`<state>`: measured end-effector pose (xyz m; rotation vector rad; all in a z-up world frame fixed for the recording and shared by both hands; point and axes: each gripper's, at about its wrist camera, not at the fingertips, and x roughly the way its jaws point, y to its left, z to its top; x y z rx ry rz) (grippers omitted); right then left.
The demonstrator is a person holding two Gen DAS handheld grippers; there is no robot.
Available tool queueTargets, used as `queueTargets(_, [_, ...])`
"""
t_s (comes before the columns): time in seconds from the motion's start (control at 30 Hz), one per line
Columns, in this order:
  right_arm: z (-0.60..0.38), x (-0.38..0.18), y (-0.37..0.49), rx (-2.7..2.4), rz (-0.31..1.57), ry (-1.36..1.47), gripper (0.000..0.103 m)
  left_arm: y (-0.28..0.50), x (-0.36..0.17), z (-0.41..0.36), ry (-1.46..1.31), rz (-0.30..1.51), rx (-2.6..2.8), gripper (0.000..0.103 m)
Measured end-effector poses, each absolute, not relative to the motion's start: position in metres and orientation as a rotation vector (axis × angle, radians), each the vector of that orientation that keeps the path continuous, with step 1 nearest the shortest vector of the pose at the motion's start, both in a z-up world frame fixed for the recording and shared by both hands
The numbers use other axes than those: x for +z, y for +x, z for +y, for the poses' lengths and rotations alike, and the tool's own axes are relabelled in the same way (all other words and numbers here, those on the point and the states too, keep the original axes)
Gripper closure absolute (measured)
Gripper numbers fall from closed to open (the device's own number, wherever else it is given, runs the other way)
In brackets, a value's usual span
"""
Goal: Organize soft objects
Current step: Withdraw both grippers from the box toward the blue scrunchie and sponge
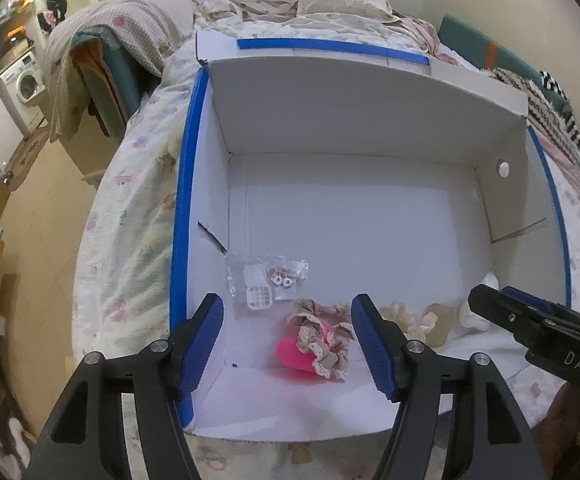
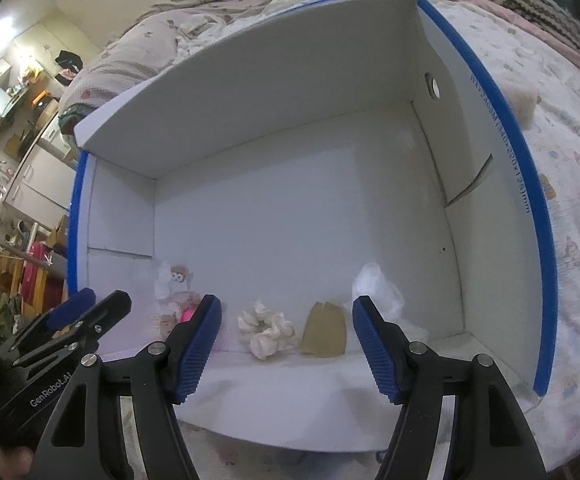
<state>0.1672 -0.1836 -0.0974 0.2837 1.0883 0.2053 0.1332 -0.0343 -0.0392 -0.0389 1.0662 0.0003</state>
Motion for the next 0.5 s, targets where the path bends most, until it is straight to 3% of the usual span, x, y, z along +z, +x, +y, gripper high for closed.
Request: queueTargets(0.5, [-0.186, -0.083, 0.121, 0.207, 1.065, 0.268, 0.031, 0.085, -0.004, -0.013, -0.083, 1.006, 0.022, 0.04])
